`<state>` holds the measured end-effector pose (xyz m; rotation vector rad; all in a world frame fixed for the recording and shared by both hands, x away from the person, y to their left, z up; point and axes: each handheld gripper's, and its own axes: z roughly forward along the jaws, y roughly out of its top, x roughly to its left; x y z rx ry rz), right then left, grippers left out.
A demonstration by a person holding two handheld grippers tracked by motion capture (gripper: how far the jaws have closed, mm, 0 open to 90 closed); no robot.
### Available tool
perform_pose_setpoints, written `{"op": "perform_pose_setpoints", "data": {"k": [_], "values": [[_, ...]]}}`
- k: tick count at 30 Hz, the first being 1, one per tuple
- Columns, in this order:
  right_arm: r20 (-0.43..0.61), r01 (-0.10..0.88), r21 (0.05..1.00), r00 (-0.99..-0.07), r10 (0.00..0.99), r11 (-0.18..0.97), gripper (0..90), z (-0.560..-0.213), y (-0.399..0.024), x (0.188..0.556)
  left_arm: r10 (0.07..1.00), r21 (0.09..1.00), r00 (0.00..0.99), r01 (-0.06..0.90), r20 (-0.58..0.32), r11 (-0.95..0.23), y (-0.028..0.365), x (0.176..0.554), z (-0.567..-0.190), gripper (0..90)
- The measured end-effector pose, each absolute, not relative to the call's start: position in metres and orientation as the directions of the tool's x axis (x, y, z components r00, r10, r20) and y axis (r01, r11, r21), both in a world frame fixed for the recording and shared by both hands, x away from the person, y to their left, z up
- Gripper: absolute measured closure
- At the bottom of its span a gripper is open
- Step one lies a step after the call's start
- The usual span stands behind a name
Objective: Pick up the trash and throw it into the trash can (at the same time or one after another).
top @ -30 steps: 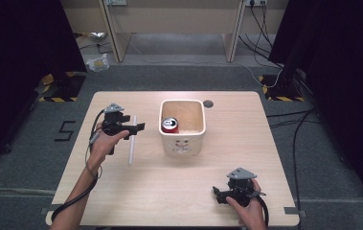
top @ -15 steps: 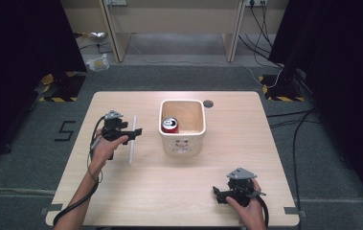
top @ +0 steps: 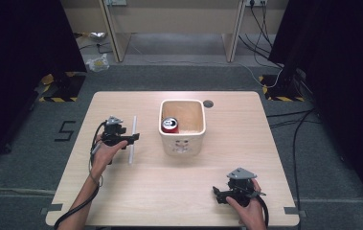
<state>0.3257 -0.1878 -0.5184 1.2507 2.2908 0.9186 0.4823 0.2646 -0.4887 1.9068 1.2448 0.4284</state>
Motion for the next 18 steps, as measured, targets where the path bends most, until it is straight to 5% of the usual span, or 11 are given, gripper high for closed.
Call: {"op": "perform_pose_setpoints", "data": {"k": [18], "values": [[-0.014,0.601,0.696,-0.536,0.844,0.393,0.7,-0.518,-0.188,0.326,0.891,0.741,0.444,0.629,-0.093,-0.236,0.265,0.484,-0.509,47.3]]}}
